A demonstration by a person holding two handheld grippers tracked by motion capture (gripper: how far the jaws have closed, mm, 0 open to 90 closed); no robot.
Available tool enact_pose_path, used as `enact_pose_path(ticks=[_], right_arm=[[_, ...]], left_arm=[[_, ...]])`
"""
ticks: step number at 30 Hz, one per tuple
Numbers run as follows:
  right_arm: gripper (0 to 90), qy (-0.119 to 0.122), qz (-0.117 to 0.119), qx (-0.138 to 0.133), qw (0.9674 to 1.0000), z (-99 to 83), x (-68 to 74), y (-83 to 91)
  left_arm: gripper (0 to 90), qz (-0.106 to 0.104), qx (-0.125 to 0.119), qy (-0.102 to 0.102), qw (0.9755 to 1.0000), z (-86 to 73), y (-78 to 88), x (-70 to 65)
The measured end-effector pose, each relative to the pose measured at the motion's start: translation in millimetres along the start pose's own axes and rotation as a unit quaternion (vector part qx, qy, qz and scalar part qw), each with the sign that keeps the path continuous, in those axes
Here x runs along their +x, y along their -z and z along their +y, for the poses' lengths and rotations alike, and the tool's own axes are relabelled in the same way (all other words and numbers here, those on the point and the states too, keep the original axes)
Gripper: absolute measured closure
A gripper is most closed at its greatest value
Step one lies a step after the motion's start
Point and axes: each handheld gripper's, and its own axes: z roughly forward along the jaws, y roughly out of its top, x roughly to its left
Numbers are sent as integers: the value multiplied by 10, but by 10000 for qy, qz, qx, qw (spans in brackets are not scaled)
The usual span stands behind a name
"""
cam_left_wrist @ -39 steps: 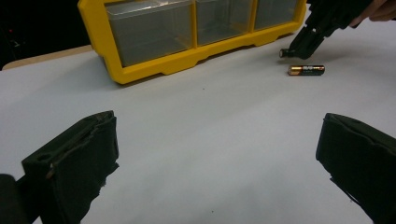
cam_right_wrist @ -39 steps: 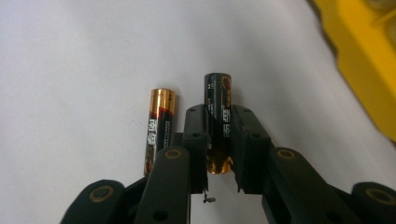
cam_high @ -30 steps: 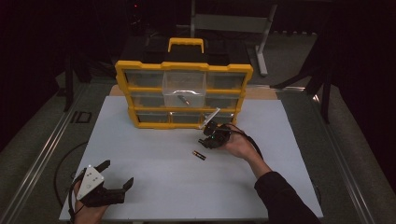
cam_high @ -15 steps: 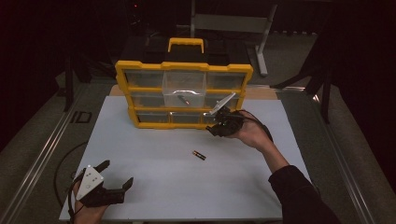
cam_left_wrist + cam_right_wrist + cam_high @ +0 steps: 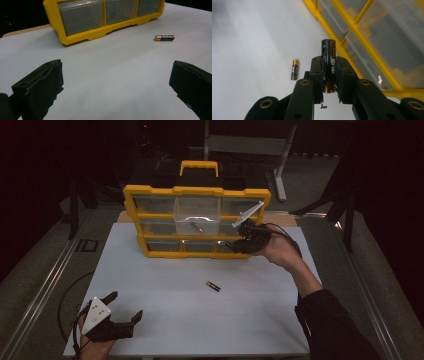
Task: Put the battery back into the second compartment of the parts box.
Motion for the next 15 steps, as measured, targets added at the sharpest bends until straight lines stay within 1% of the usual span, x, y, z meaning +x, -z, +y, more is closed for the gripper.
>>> enact_pose_path(ticks=[8,15], right_arm=[[767,-12,-87,-137,9999,179,-42,310],[767,-66,-211,-229,9995,313,-100,505]], left_arm=[[1,3,-11,-5,10000,1,1,-1],[1,1,-14,-1,10000,1,1,0]])
